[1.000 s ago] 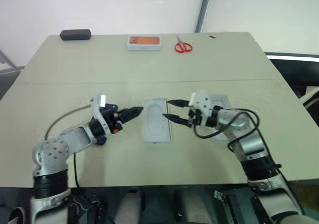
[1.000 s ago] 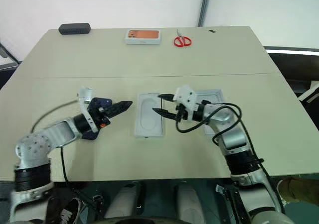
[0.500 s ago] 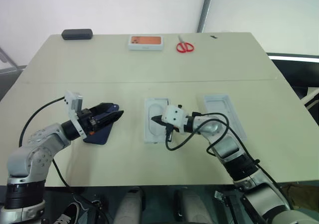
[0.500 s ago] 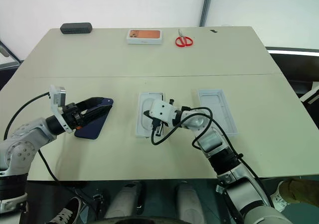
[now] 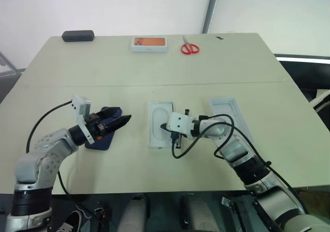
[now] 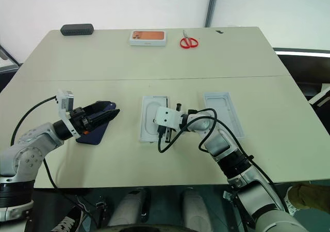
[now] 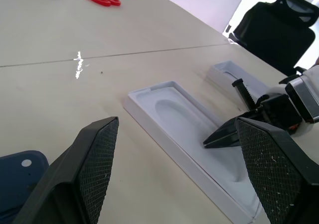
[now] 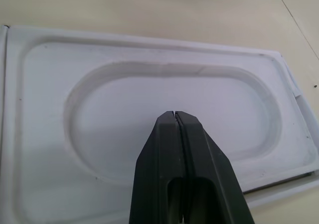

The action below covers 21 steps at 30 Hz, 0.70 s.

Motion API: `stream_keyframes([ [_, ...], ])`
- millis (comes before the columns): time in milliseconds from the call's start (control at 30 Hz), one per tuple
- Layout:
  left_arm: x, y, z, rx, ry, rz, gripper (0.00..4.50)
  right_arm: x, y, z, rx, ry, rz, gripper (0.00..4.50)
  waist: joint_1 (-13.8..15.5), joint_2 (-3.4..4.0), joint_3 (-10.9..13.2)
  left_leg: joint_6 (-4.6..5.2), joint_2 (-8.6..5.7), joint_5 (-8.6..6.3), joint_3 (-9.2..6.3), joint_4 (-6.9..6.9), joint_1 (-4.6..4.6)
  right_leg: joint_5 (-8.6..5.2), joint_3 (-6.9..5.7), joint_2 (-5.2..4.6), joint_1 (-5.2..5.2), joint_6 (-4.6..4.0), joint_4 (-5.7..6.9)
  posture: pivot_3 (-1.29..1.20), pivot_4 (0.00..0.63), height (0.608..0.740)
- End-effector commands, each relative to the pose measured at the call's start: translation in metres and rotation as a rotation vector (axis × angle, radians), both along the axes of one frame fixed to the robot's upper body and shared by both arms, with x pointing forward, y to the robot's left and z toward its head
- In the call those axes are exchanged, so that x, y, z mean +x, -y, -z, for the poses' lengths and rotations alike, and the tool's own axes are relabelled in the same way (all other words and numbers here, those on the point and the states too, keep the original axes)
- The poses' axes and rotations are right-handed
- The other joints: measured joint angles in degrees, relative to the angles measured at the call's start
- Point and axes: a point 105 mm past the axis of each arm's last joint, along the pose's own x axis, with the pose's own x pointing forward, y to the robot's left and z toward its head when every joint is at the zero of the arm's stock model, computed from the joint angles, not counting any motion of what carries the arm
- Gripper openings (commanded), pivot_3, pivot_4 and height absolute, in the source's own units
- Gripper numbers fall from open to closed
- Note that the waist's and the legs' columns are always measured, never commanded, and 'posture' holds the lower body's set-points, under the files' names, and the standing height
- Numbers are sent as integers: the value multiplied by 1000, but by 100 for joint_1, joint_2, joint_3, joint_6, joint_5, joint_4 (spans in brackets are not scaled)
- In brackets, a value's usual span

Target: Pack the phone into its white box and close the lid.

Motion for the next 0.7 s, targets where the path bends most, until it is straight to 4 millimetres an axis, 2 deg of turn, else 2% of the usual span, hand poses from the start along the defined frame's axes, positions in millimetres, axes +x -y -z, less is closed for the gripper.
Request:
stream_keyframes([
  [33, 4, -4, -10, -6, 50, -27, 3960, 0, 0, -13, -52, 94, -41, 20, 1, 0, 0, 0, 0, 0, 1, 0, 0, 0, 0, 0, 0, 0, 0, 0, 150, 740],
  [300, 6, 0, -9, -5, 49, -28, 3960, -6, -11, -23, 24, 79, -57, 20, -7, -1, 0, 0, 1, 0, 0, 0, 0, 0, -1, 0, 0, 0, 0, 0, 150, 740],
  [567, 8, -1, -10, -14, 41, -37, 3960, 2, -20, -37, 106, 91, -15, 20, -3, -1, 0, 0, 1, 0, -2, 0, 0, 0, -1, 1, 0, 0, 1, 0, 150, 740],
  [633, 9, -1, -9, -25, 24, -39, 3960, 3, -22, -36, 109, 90, -15, 20, -3, -1, 0, 0, 1, 0, -2, 0, 0, 0, -1, 1, 0, 0, 1, 0, 150, 740],
  [700, 9, -2, -8, -18, 17, -42, 3960, 2, -22, -25, 94, 73, -11, 20, -4, -1, 0, 0, 1, 0, -2, 0, 0, 0, -1, 1, 0, 0, 1, 0, 150, 740],
])
